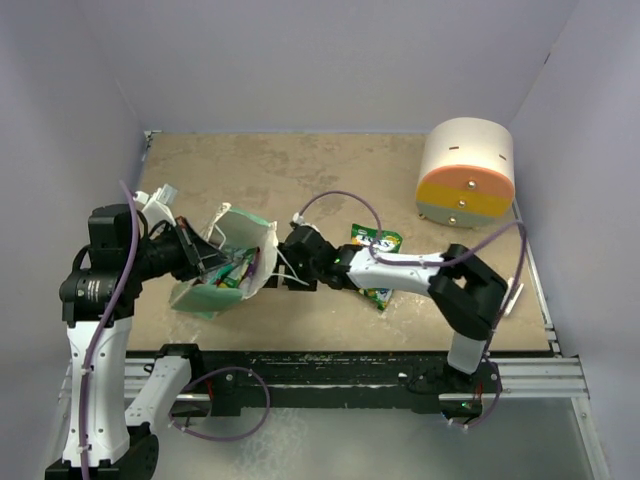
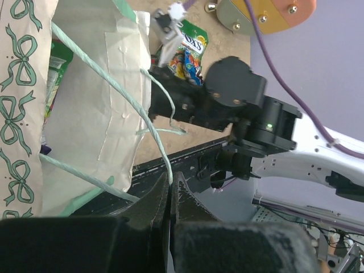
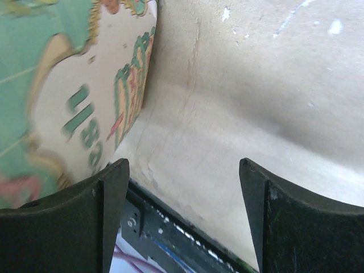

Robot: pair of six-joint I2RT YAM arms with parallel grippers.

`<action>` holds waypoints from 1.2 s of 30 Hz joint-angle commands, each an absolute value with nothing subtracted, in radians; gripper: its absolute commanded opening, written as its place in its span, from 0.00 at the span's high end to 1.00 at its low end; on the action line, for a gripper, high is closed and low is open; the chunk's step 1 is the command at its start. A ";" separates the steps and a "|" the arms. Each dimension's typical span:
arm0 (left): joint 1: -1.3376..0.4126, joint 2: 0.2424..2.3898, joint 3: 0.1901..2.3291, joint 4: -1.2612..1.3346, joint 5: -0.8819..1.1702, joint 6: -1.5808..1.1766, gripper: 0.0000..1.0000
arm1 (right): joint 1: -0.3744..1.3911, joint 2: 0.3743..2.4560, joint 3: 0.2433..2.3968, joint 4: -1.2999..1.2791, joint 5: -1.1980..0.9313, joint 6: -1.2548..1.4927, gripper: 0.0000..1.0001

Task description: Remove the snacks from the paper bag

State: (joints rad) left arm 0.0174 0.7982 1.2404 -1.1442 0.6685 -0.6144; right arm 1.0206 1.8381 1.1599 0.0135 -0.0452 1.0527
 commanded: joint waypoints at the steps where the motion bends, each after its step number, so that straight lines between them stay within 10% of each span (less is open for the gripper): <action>1: 0.015 0.782 1.261 -1.090 0.716 -0.582 1.00 | 1.001 1.661 1.091 -0.107 0.077 0.948 0.20; 12: 0.015 0.819 1.212 -0.895 0.876 -0.641 1.00 | 0.973 1.209 1.016 -0.277 0.309 0.516 0.18; 19: 0.012 0.807 1.189 -0.893 0.926 -0.695 1.00 | 0.974 0.967 0.888 -0.088 -0.017 -0.183 0.20; 36: -0.013 0.796 1.185 -0.919 0.887 -0.783 1.00 | 1.003 1.140 0.901 0.084 -0.384 -0.548 0.34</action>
State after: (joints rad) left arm 0.0078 0.7654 1.1664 -0.9459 0.8852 -0.7727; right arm 1.0012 1.1095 0.8524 0.0135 -0.3634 -0.4870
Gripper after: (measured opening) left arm 0.010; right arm 0.688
